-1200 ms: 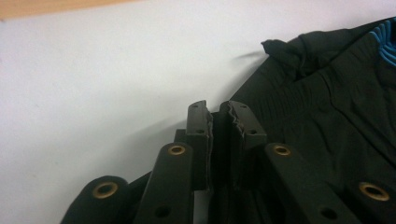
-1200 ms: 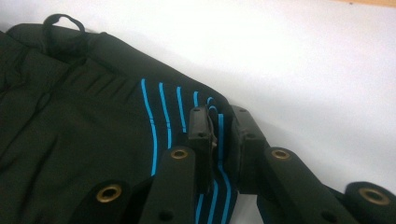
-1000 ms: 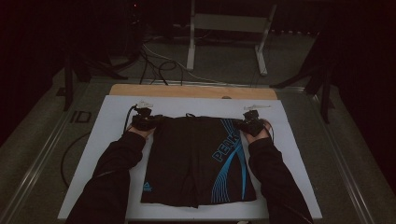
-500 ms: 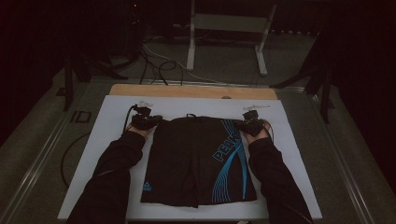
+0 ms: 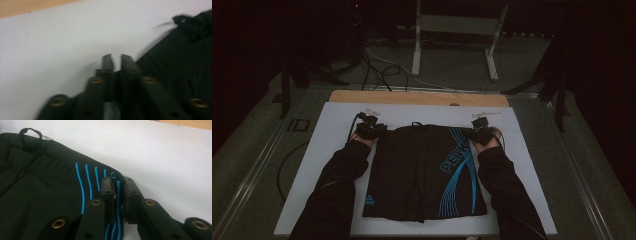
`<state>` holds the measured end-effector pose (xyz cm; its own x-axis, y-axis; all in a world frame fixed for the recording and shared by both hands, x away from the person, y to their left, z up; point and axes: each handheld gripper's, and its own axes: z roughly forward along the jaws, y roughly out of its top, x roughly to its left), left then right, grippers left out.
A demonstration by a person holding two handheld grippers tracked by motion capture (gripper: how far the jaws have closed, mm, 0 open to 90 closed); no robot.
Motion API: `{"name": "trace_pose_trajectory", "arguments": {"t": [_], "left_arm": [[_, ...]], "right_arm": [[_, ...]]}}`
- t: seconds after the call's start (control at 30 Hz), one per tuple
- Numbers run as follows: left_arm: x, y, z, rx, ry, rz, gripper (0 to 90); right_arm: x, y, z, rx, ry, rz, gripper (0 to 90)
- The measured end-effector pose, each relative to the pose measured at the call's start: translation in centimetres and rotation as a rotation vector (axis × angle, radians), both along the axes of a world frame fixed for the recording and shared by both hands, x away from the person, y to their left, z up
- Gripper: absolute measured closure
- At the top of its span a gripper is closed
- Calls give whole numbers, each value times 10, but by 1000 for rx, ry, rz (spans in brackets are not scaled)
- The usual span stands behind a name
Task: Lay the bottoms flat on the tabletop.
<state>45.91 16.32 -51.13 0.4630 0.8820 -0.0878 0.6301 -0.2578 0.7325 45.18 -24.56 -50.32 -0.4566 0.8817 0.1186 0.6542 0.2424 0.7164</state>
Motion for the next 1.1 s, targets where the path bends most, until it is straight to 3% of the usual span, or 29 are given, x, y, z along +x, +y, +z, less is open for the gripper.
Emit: {"name": "trace_pose_trajectory", "arguments": {"t": [0.07, 0.17, 0.33, 0.37, 0.53, 0.7, 0.73, 0.9, 0.97, 1.0, 1.1], "left_arm": [[0, 4, 5, -39, 11, -4, 690], [0, 8, 9, -87, 62, -5, 593], [0, 10, 6, -97, 103, 13, 584], [1, 12, 3, -116, 119, 11, 584], [3, 14, -7, -121, 188, 25, 601], [3, 13, -9, -135, 194, 20, 622], [3, 13, -9, -139, 199, 6, 659], [-1, 6, -6, -86, 152, -19, 790], [-1, 6, -6, -86, 152, -19, 801], [-3, 4, 2, -54, 89, -9, 801], [-4, 6, 12, -45, 37, 4, 813]], "right_arm": [[0, -1, 0, -1, -1, 0, 810], [0, -1, 0, 2, -5, -6, 810], [-1, 0, 0, -2, -1, -4, 810], [-1, 0, 0, -3, 1, -3, 811], [-1, 0, 0, -4, 2, 2, 810], [-1, 0, -1, 0, 0, -1, 810], [-1, 0, -1, -1, -2, -1, 810], [0, 0, 0, 3, -6, 2, 811], [0, 0, 0, 4, -6, 3, 811], [0, 0, 0, 4, -6, 3, 811], [0, 2, 5, 7, -22, 12, 812]]}}
